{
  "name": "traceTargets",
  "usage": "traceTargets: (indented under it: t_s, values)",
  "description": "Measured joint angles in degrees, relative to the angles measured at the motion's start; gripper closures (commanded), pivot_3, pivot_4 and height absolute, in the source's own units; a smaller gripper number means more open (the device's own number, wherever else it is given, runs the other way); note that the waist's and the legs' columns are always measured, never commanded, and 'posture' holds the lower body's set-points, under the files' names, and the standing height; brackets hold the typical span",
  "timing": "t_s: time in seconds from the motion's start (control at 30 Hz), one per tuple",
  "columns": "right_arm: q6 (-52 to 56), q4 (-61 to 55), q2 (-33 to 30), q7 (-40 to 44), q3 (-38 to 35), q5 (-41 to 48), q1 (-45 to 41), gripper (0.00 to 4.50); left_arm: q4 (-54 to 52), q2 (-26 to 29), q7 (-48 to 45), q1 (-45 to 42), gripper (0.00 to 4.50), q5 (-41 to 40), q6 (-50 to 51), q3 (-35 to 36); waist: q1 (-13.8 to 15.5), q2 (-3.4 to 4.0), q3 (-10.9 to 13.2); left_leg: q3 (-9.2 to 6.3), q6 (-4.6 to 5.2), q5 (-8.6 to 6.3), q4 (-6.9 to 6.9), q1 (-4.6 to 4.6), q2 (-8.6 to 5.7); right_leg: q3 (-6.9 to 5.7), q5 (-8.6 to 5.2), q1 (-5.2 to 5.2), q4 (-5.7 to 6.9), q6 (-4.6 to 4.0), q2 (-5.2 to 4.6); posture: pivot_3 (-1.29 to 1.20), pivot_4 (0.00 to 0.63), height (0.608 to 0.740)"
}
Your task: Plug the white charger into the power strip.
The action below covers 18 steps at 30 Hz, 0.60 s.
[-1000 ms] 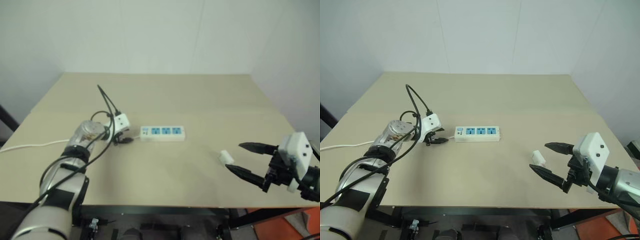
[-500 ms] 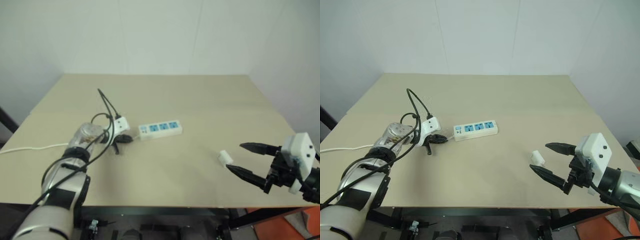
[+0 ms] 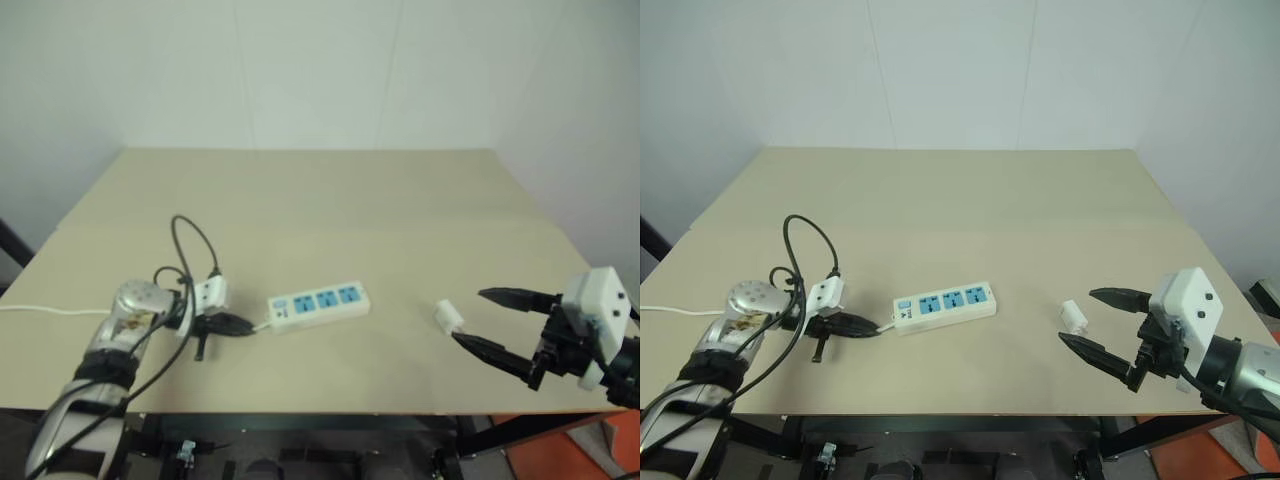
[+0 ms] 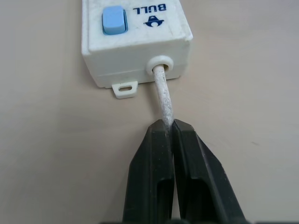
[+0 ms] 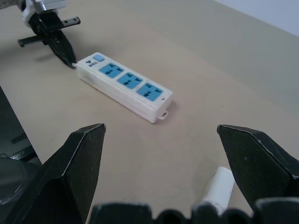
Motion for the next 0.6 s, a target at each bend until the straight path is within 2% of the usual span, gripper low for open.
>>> traceTargets:
  t_s: [0.17, 0.43, 0.5, 0.6]
  values:
    - [0.0, 0.3, 0.0, -0.1, 1.2, 0.0, -1.6, 0.0, -6.9, -0.5, 4.4, 4.4, 2.74, -2.2, 3.5, 1.0, 0.4, -0.01, 0.0, 0.0, 0.0, 0.0, 0.0, -0.04, 0.0, -0.01, 0.0, -0.01, -0.05, 0.0, -0.01, 0.0, 0.15, 0.74]
    - [0.0, 0.4, 0.0, -0.4, 2.4, 0.0, -2.4, 0.0, -16.2, 1.4, 3.6, 7.7, 0.2, -9.8, 8.5, 4.8, 0.4, -0.01, 0.0, 0.01, -0.01, 0.0, -0.01, -0.06, 0.01, -0.03, -0.01, -0.05, -0.08, -0.01, -0.01, 0.0, 0.15, 0.74]
    - [0.0, 0.4, 0.0, -0.5, 2.5, 0.0, -2.3, 0.0, -17.1, 0.8, 4.5, 7.8, 0.04, -11.7, 9.2, 6.2, 0.4, -0.01, 0.0, 0.01, -0.01, 0.0, 0.0, -0.03, 0.01, -0.03, -0.01, -0.02, -0.07, -0.01, -0.01, 0.0, 0.15, 0.74]
    - [0.0, 0.4, 0.1, -1.1, 2.9, 0.0, -2.5, 0.0, -17.3, -4.3, 8.8, 7.5, 0.04, -13.3, 8.1, 8.0, 0.6, 0.0, 0.0, 0.01, -0.01, 0.0, 0.01, -0.04, 0.0, -0.03, 0.0, 0.01, -0.12, 0.0, -0.02, 0.0, 0.15, 0.74]
